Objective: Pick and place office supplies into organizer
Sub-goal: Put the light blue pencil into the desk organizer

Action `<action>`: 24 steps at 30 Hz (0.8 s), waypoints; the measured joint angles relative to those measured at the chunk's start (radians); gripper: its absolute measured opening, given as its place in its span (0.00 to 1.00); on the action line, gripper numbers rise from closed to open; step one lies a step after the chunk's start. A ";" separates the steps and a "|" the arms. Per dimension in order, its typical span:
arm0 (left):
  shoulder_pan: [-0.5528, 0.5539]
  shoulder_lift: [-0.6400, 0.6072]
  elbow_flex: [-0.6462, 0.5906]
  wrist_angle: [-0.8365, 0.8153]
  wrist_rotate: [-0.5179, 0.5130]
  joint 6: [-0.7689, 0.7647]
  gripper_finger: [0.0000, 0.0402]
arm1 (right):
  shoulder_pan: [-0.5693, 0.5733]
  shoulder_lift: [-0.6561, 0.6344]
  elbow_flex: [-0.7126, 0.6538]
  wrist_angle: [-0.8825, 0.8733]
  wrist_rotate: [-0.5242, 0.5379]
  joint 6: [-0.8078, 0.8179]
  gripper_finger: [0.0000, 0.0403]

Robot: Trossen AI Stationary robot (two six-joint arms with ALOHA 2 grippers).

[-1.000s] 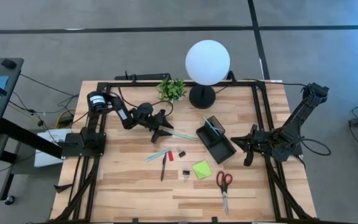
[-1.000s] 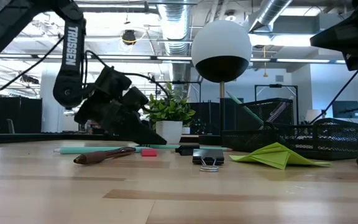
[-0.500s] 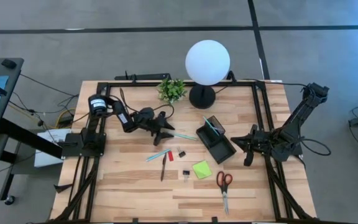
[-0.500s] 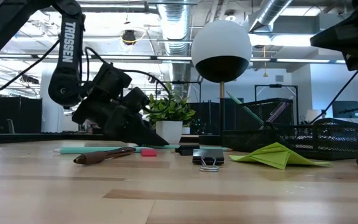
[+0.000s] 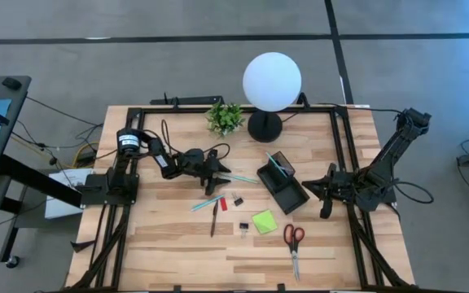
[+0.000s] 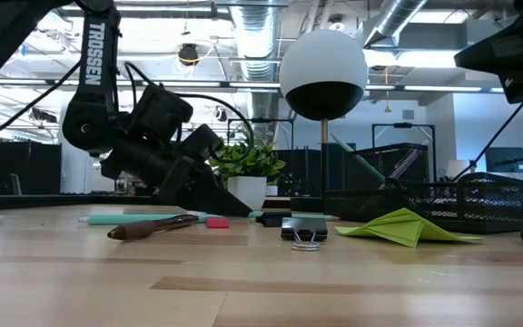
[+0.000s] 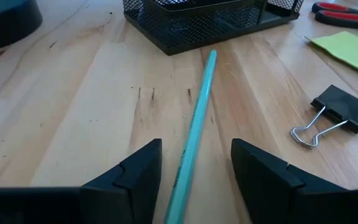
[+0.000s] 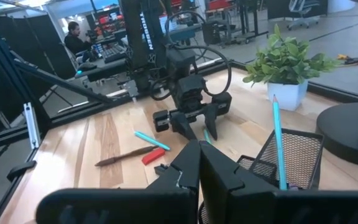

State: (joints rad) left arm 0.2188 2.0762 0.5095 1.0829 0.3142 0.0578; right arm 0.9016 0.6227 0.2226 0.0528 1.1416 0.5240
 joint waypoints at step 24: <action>-0.051 0.000 -0.002 -0.004 -0.069 -0.101 0.04 | 0.000 0.000 0.000 0.000 0.000 0.000 0.00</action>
State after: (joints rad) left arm 0.1682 2.0758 0.5079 1.0788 0.2454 -0.0432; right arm 0.9016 0.6225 0.2226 0.0528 1.1412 0.5240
